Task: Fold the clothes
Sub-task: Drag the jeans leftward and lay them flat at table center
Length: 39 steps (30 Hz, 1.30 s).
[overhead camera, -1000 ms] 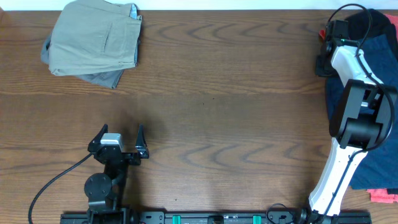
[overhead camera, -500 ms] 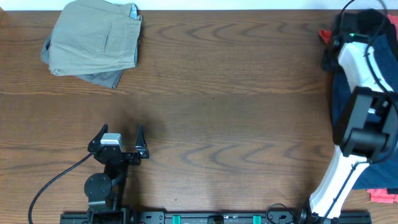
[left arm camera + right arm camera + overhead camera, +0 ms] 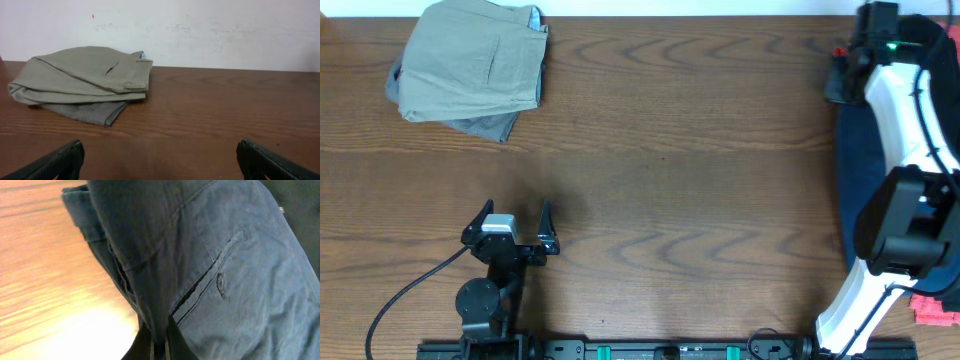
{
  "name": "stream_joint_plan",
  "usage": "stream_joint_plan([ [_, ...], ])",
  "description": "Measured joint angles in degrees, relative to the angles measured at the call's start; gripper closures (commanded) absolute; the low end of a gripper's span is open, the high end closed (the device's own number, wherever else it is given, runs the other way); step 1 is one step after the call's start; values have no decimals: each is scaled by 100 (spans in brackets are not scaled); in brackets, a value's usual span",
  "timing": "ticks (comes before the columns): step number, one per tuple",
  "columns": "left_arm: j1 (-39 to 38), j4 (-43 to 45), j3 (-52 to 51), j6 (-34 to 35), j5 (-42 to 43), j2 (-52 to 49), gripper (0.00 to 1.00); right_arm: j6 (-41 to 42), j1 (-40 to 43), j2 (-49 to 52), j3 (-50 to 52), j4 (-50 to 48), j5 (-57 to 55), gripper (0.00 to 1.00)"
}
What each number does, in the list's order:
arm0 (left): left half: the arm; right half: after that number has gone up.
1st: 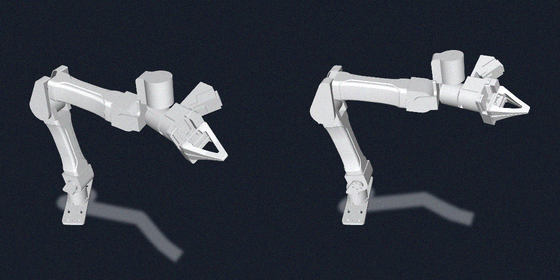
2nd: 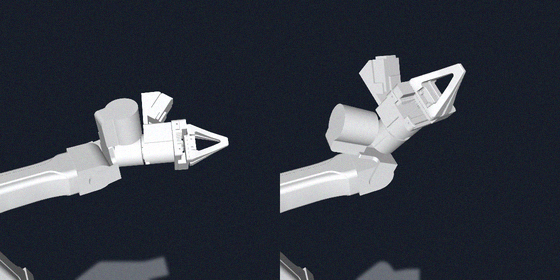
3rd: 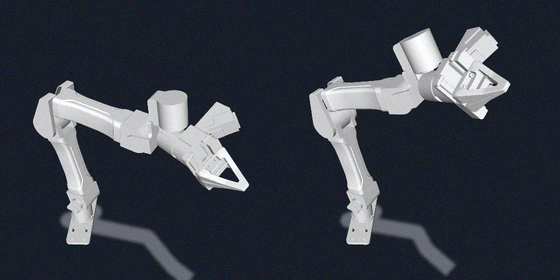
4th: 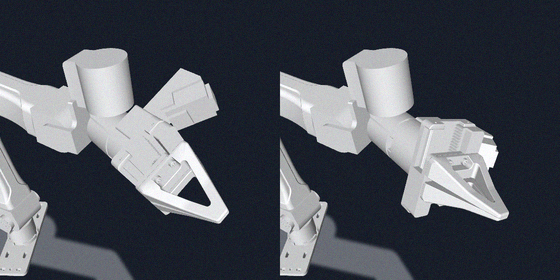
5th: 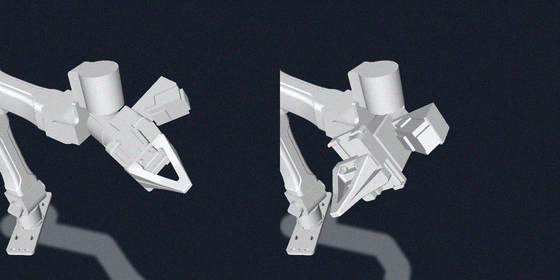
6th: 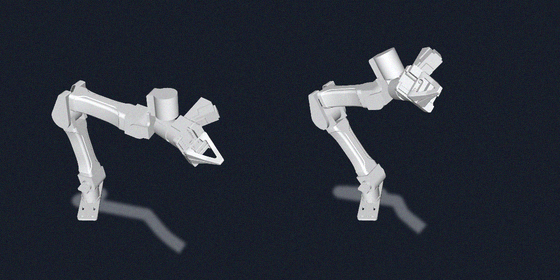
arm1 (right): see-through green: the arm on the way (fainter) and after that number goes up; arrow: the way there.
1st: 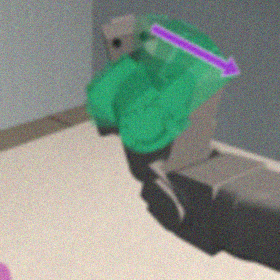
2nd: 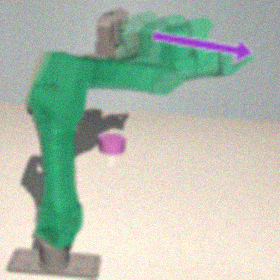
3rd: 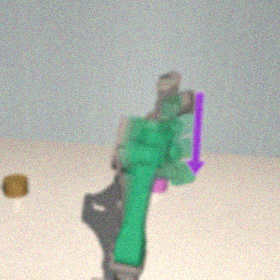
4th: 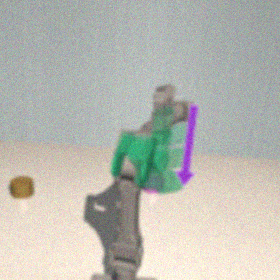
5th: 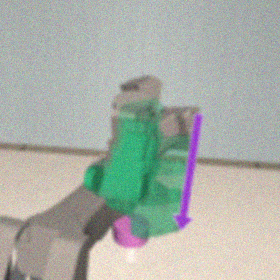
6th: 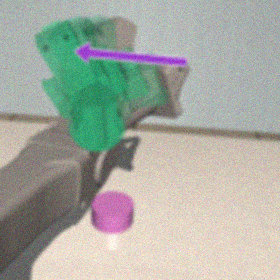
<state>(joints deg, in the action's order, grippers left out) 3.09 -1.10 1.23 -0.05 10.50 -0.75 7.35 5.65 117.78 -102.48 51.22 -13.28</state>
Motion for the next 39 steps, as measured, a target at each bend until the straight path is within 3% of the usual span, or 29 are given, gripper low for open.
stream_joint_plan([
  [11,0,0,0,2,0,0,2,-4,-1593,2,0,42,1344,99],
  [25,0,0,0,2,0,0,2,-1928,-3995,2,0,221,2446,99],
  [39,0,0,0,2,0,0,2,-2299,-4942,2,0,1360,3230,99],
])
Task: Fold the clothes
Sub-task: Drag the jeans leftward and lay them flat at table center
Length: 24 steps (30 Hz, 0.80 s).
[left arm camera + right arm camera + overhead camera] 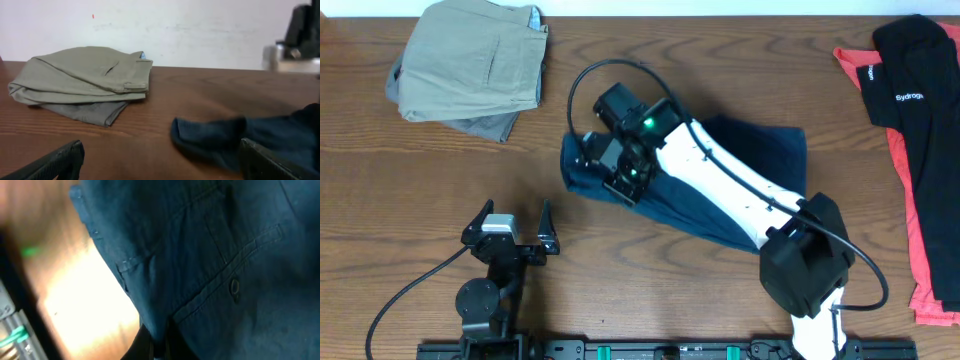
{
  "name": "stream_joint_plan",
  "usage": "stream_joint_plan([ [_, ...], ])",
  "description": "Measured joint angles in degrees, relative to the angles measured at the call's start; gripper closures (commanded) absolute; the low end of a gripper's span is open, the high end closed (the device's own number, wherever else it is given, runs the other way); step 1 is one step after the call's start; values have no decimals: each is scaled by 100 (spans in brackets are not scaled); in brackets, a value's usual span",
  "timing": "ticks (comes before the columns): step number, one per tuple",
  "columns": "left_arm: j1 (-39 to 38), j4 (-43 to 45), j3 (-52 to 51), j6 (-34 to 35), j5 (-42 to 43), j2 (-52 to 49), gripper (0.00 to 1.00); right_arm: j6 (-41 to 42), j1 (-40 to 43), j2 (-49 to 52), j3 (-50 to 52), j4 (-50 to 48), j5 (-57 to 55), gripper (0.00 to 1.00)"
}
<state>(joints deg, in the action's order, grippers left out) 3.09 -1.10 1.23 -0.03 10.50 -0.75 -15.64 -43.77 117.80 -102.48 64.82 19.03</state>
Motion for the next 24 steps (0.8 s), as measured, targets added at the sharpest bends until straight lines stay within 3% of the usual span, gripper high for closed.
stream_joint_plan([
  [1,0,0,0,-2,0,0,2,-4,-24,0,0,122,26,96],
  [2,0,0,0,0,0,0,2,-4,-50,0,0,251,59,83],
  [3,0,0,0,0,0,0,2,-7,-66,0,0,369,98,33],
  [4,0,0,0,0,0,0,2,15,-76,0,0,455,111,7],
  [5,0,-2,0,0,0,0,2,-2,-87,0,0,533,138,1],
  [16,0,0,0,0,0,0,2,802,310,-37,-2,730,63,1],
  [24,0,0,0,0,0,0,2,2286,1926,-852,-42,970,-1139,1],
])
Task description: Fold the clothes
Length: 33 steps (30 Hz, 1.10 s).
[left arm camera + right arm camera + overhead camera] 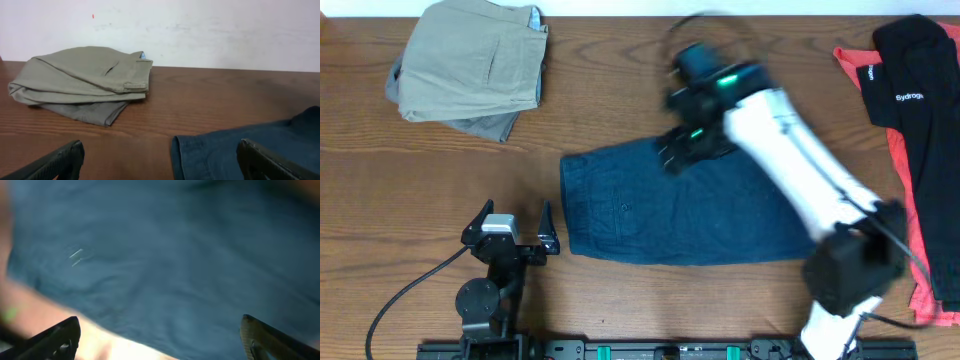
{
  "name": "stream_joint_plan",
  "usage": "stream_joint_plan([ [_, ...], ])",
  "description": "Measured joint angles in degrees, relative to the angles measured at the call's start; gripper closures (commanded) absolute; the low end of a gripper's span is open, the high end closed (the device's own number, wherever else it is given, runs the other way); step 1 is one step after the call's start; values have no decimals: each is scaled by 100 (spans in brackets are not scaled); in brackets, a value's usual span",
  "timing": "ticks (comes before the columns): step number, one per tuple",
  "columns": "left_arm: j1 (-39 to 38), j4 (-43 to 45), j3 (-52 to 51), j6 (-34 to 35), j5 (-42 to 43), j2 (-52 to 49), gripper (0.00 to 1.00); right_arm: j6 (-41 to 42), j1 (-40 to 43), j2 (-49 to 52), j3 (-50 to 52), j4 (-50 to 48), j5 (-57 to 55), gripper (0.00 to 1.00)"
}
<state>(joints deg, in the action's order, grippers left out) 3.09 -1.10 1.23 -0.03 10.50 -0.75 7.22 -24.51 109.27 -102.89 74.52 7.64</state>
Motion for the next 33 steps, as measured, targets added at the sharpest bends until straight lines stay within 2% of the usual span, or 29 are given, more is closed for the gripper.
stream_joint_plan([
  [9,0,-2,0,0,0,0,2,686,2153,-328,-2,258,-820,1],
  [19,0,0,0,0,0,0,2,874,3829,-328,999,-352,-1073,1],
  [27,0,0,0,0,0,0,2,890,4476,-326,1200,-844,-1104,1],
  [33,0,0,0,0,0,0,2,890,4524,-328,1200,-866,-1108,1],
])
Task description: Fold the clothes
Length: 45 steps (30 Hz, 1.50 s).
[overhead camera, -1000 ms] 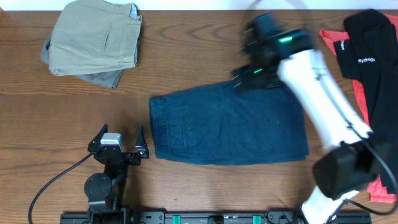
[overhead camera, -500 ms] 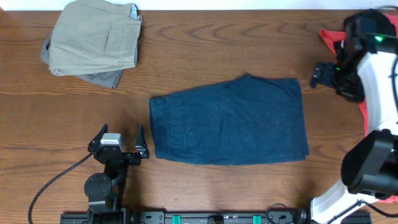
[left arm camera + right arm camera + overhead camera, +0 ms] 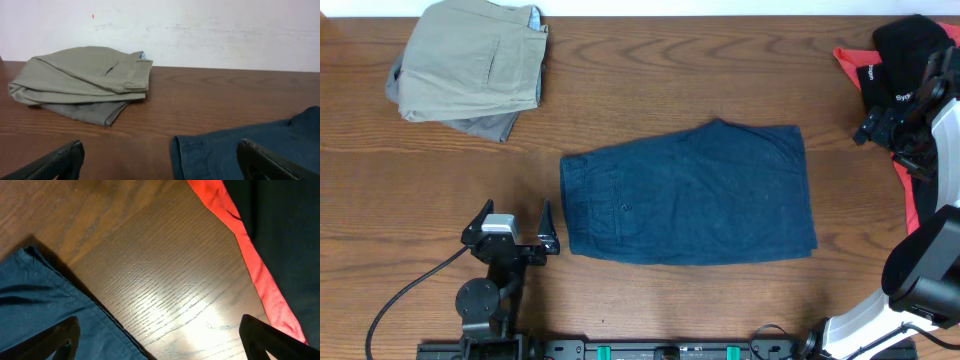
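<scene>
Dark blue shorts lie spread flat in the middle of the table, waistband to the left. In the left wrist view their waistband edge shows between the fingers. My left gripper rests open near the table's front, just left of the shorts, empty. My right gripper hovers open and empty at the right, above bare wood between the shorts' corner and the red garment.
Folded khaki trousers sit at the back left corner. A black garment lies on a red one at the right edge. A white wall stands behind the table.
My right gripper was over the upper middle of the shorts, open; now it is at the table's right side near the black and red garments. The shorts lie flat, unmoved. Left arm unchanged.
My right gripper was shut on the blue shorts at the right-hand pile. Then it held them bunched at the table's middle. Then it was open above them, the shorts spread flat. Now it is back at the right, empty. The left gripper stayed still throughout.
</scene>
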{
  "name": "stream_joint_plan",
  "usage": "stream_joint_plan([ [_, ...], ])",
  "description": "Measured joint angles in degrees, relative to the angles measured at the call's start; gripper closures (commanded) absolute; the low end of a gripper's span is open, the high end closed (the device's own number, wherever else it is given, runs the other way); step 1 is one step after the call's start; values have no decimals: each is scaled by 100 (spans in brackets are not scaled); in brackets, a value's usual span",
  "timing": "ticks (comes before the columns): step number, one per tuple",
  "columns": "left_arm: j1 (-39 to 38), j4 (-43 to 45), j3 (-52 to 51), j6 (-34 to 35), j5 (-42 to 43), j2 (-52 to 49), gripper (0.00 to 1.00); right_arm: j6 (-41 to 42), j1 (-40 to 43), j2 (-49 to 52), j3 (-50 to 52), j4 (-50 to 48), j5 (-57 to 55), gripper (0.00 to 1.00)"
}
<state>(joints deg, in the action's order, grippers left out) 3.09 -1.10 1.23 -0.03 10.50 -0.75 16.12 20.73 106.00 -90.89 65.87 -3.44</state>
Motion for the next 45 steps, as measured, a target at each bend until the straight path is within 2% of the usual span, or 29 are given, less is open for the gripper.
stream_joint_plan([
  [15,0,0,0,0,0,0,2,0,0,2,0,0,-2,1],
  [18,0,9,0,203,105,0,2,0,0,2,2,0,-2,1],
  [20,0,37,0,710,417,0,2,2,0,0,0,0,-2,1],
  [26,0,74,17,3001,1740,0,2,0,0,0,2,-2,-2,1],
  [29,0,72,22,3620,2164,0,3,0,0,0,2,-2,-2,1],
  [33,0,46,42,4033,2479,0,2,0,0,0,0,-2,-2,1],
  [36,0,-74,109,4135,2529,-52,2,0,0,0,2,-4,-2,1],
  [39,0,-466,433,3952,2514,-389,2,0,0,0,2,-13,-2,1],
  [45,0,-2081,2350,2868,2061,-2039,2,2,0,0,24,-11,0,1],
])
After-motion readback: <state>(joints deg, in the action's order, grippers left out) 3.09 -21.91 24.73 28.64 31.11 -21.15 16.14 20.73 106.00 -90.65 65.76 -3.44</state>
